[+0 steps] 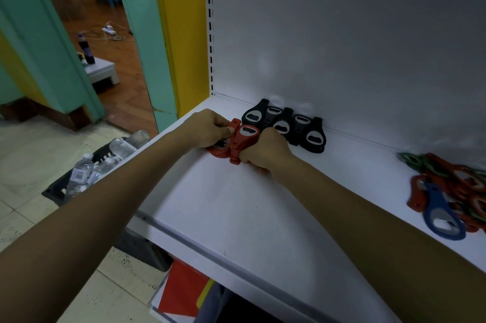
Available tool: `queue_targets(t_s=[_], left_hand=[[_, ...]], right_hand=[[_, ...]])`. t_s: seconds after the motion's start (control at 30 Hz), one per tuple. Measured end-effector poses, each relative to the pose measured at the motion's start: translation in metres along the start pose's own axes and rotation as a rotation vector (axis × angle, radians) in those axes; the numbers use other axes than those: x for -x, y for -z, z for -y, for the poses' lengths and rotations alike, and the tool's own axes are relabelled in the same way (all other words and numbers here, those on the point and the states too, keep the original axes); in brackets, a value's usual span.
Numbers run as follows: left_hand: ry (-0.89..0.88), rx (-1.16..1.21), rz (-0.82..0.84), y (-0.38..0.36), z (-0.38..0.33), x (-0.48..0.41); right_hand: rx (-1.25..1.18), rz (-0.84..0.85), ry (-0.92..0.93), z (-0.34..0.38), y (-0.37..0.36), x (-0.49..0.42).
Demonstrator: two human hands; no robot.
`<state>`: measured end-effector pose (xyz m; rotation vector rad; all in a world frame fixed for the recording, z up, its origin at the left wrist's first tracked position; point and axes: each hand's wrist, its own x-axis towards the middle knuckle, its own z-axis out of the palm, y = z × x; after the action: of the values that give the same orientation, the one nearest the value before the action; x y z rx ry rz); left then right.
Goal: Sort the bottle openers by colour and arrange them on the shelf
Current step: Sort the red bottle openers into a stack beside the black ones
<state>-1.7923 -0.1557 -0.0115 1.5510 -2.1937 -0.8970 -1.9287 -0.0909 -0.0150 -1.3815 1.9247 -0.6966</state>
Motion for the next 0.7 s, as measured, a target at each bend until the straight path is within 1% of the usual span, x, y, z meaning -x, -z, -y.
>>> queue_targets(t_s=[0.1,0.2,0.43,0.57,0.7], left_hand=[[-0.004,0.001,0.000,0.0002,0.0016,-0.0003],[-0.010,0.011,0.004,0.0010,0.0025,-0.0016],[-0.023,-0.016,0.042,0.0040,0.0032,-0.0043],[-0.041,-0.052,0.069,0.0040,0.0028,-0.0035],[-0.041,-0.042,0.061,0.0034,0.0018,-0.0012]], right_hand=[[0.059,0.066,0.008,-0.0036,0.0062,0.0002],[0.040,0.131,-0.017,-0.0042,0.0100,-0.0008],[0.004,0.142,-0.005,-0.0049,0.0058,-0.0038],[0.097,0.173,0.009,-0.0025,0.0041,-0.0067],[0.160,0.211,0.005,0.0006,0.0033,-0.0094]])
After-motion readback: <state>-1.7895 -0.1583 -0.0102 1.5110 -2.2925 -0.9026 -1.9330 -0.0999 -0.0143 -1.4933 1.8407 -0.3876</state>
